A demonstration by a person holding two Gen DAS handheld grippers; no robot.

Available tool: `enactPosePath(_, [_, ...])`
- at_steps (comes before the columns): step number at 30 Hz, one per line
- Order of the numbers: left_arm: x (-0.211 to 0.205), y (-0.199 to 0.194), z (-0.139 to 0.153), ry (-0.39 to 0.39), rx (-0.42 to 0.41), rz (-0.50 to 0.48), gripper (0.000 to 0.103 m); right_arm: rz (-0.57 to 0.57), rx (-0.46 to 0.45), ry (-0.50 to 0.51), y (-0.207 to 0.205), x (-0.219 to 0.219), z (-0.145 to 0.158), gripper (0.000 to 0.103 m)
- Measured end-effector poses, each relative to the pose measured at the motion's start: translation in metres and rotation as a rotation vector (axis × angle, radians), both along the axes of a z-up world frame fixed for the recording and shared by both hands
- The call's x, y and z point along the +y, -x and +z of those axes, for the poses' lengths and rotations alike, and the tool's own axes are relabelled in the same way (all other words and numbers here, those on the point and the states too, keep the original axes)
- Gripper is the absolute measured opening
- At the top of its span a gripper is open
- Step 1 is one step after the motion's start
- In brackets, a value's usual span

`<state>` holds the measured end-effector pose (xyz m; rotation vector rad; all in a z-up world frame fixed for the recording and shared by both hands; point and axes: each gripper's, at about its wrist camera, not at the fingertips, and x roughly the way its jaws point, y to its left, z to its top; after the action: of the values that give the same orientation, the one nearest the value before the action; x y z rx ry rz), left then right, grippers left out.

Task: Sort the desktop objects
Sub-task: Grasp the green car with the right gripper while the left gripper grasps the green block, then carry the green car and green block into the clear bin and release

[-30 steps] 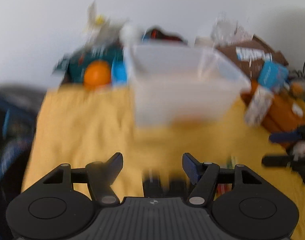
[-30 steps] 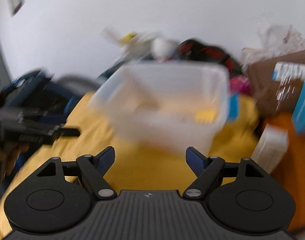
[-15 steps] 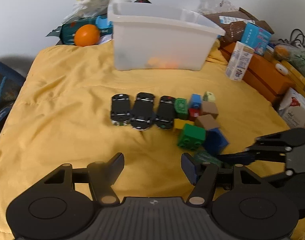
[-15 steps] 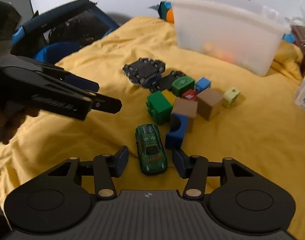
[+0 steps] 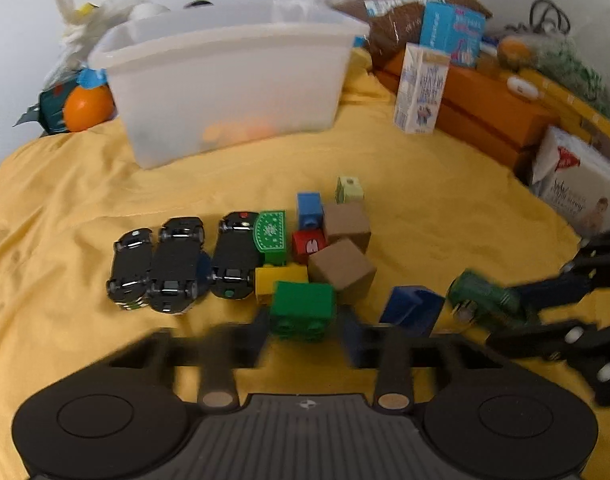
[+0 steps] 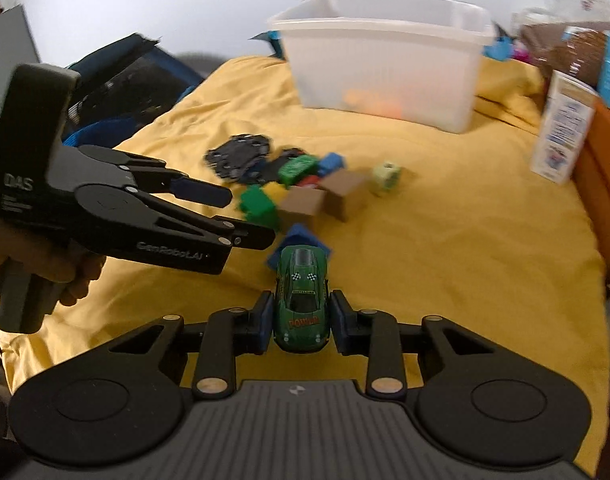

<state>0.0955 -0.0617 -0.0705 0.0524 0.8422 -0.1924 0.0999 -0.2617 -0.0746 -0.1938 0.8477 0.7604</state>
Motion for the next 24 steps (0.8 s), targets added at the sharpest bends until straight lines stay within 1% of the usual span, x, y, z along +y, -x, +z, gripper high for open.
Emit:
enactPosePath(3, [0.001, 0.005, 0.006, 0.009, -0.021, -0.017, 0.033, -0.027, -0.006, -0.012, -0.003, -0.009, 0.004, 0.033])
enactPosePath(6, [0.012, 0.010, 0.017, 0.037, -0.028, 0.012, 0.033, -0.053, -0.009, -0.041, -0.010, -0.015, 0.011, 0.033])
enactPosePath(9, [0.030, 0.012, 0.038, 0.079, -0.043, 0.058, 0.033, -0.082, -0.014, -0.085, -0.019, -0.016, 0.021, 0.033])
enactPosePath(12, [0.047, 0.002, 0.065, 0.109, -0.061, 0.080, 0.033, -0.094, -0.039, -0.121, -0.034, -0.010, 0.037, 0.033])
enactPosePath(15, [0.063, -0.020, 0.094, 0.103, -0.062, 0.109, 0.033, -0.090, -0.072, -0.138, -0.057, -0.002, 0.056, 0.033])
enactPosePath(16, [0.068, -0.030, 0.106, 0.105, -0.075, 0.126, 0.033, -0.090, -0.086, -0.141, -0.067, 0.003, 0.065, 0.033])
enactPosePath(18, [0.078, -0.051, 0.127, 0.127, -0.085, 0.147, 0.033, -0.092, -0.099, -0.142, -0.086, 0.010, 0.081, 0.033])
enactPosePath(21, [0.086, -0.082, 0.154, 0.137, -0.090, 0.149, 0.033, -0.106, -0.106, -0.153, -0.120, 0.022, 0.107, 0.033])
enactPosePath(24, [0.092, -0.118, 0.175, 0.119, -0.084, 0.136, 0.033, -0.112, -0.102, -0.149, -0.154, 0.034, 0.132, 0.033])
